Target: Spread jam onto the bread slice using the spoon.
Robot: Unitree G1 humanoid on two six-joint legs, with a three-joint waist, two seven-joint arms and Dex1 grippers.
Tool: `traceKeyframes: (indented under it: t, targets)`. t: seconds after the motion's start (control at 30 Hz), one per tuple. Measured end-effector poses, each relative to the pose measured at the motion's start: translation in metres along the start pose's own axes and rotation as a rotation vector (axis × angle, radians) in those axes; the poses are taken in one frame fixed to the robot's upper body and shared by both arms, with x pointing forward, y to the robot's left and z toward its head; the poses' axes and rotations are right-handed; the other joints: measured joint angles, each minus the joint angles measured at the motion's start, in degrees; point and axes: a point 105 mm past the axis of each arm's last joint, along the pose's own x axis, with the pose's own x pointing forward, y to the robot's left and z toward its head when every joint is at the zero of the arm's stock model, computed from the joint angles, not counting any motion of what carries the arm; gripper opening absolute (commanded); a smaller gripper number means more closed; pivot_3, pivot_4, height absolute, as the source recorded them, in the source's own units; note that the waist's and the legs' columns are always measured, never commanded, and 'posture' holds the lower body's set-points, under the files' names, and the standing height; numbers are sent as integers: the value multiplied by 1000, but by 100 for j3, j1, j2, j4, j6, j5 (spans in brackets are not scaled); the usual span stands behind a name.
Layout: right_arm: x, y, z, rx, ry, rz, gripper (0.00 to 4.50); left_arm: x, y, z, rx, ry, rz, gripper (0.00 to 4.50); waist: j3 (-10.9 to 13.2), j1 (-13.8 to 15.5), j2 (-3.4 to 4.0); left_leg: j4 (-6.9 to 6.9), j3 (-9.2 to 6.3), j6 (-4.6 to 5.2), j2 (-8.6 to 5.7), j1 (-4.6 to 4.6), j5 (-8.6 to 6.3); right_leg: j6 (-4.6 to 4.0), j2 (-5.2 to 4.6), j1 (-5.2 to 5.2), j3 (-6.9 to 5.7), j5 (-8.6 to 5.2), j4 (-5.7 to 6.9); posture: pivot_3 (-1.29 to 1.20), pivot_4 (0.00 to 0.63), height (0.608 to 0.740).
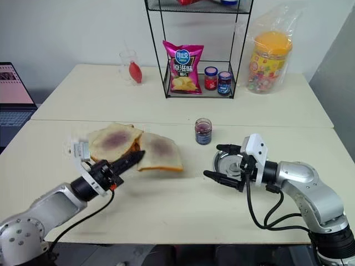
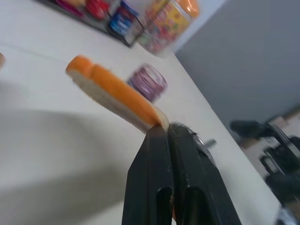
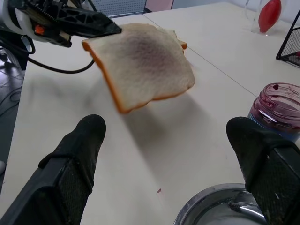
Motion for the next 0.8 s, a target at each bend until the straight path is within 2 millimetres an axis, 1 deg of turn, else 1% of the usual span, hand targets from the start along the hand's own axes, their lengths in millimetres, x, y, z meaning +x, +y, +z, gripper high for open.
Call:
traceKeyframes:
  t: [0.1,0.13,0.2,0.3,0.33,0.4,0.47,0.63,0.73,0.8]
  targets:
    - [-2,-1,-2,-1,14,0,4500,1,-3,-15,-26,53,-19,30,0,0,1,0,3,0,-1,1,0,0,0,0,0,-1,0,0,150,740]
    - [-4,-1,-3,-1,26,5,4500,3,0,-27,-25,96,-10,30,0,0,1,1,4,0,-2,1,0,0,1,0,-1,-1,0,0,150,740]
    - [-6,0,-6,-1,42,13,4500,3,5,-38,-11,136,11,30,0,0,1,0,7,0,-2,2,0,-3,1,0,-1,-3,0,0,150,740]
    - [-13,4,-16,21,90,30,4500,-5,19,-48,13,171,58,30,1,2,2,-7,10,0,-1,4,0,-11,1,-1,-1,-7,-3,0,150,740]
    - [-15,7,-20,30,107,45,4500,-9,27,-53,26,187,85,30,2,2,4,-8,10,0,0,4,0,-12,1,-2,0,-9,-4,0,150,740]
    - [-18,10,-24,34,130,64,4500,-16,35,-59,44,211,113,30,3,1,5,-9,9,0,1,4,0,-7,1,-2,1,-13,-4,0,150,740]
    - [-20,12,-26,39,142,72,4500,-22,40,-64,41,225,127,30,3,0,5,-9,11,1,1,4,0,-4,1,-2,2,-15,-4,0,150,740]
    - [-20,13,-26,38,144,80,4500,-27,46,-71,41,231,151,30,3,0,5,-8,10,1,2,4,0,1,1,-2,7,-17,-5,0,150,740]
    - [-20,13,-26,37,146,88,4500,-24,47,-71,37,200,158,30,3,1,5,-8,10,1,2,3,0,1,1,-2,6,-17,-5,0,150,740]
    - [-20,13,-26,36,146,89,4500,-18,47,-69,34,161,164,30,3,2,5,-7,10,1,1,2,0,2,1,-1,6,-17,-5,0,150,740]
